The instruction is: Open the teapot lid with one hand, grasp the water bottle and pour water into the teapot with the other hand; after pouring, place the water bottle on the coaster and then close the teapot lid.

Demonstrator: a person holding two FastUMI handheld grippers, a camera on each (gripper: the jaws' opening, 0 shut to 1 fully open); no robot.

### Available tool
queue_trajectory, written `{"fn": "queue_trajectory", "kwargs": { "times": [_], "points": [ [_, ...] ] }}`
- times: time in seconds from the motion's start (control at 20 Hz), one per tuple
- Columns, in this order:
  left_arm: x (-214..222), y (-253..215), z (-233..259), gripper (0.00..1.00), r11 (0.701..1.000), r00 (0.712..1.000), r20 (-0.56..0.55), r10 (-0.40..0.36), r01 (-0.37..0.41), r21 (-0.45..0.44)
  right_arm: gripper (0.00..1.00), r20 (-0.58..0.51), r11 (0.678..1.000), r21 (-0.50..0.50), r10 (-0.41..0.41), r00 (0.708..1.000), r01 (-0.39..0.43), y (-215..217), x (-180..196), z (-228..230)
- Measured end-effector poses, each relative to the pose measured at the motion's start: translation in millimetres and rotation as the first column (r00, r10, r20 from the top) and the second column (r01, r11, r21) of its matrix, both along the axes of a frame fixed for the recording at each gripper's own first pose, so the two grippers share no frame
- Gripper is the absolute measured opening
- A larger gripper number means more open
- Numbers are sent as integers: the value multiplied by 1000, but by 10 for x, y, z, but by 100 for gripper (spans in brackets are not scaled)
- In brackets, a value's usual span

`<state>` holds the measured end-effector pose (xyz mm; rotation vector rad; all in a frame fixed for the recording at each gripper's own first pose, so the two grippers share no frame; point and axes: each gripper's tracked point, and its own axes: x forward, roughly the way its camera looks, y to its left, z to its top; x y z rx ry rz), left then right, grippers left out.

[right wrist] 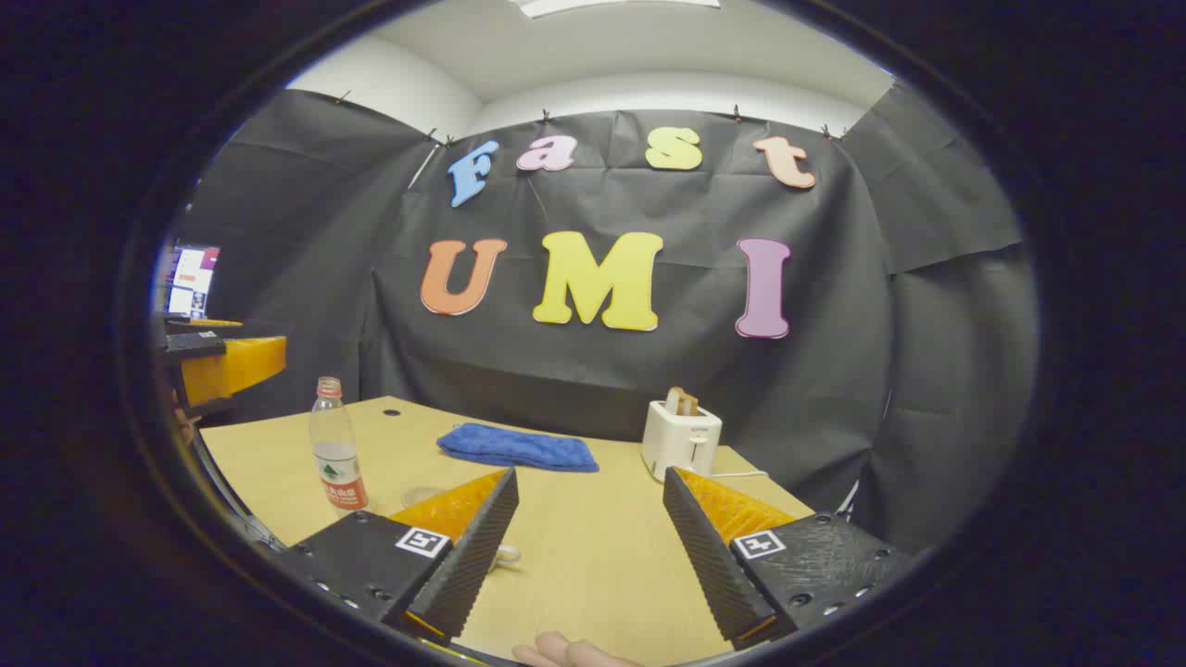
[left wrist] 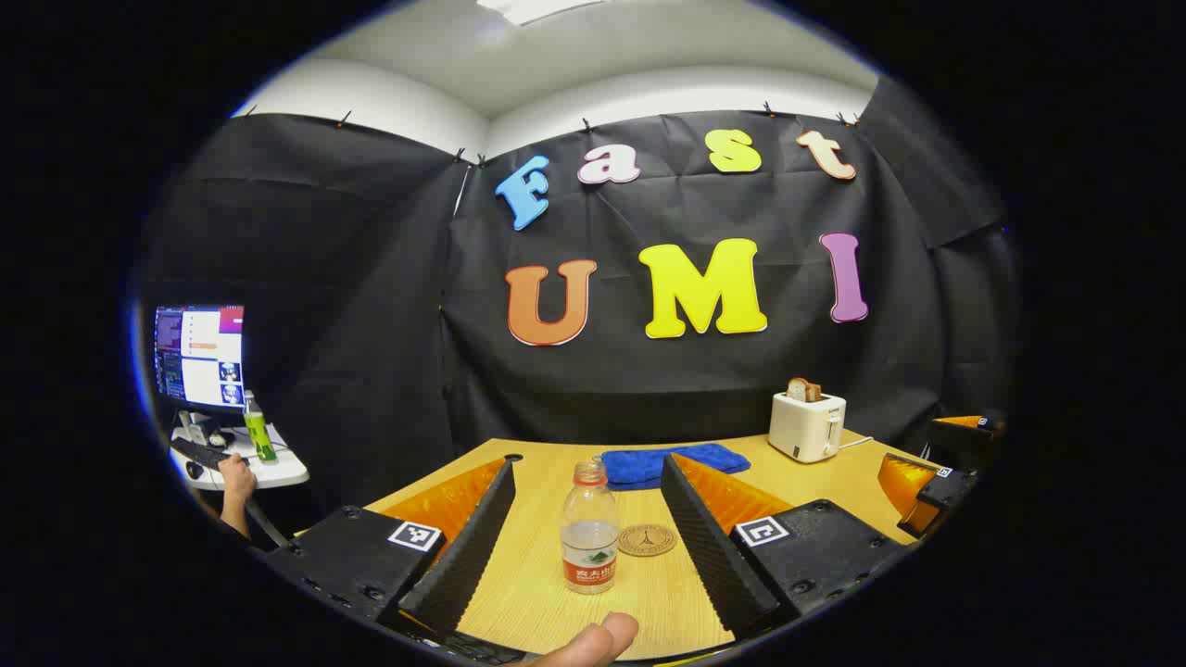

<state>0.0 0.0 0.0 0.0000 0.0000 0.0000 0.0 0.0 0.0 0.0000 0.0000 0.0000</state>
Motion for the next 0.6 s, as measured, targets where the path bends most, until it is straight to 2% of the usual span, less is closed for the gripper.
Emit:
{"fn": "queue_trajectory", "kwargs": {
  "times": [0.15,0.25,0.6],
  "points": [
    [36,66,-167,100,999,999,-53,-8,6,-35,95,-2,998,66,-14,1000,14,16,41,-49],
    [60,115,-127,100,1000,999,-47,6,-6,-6,95,-15,995,100,7,1000,-5,69,87,-114],
    [97,150,-185,100,1000,998,-59,11,-11,0,95,-73,995,100,-6,997,14,-20,217,-270]
  ]
}}
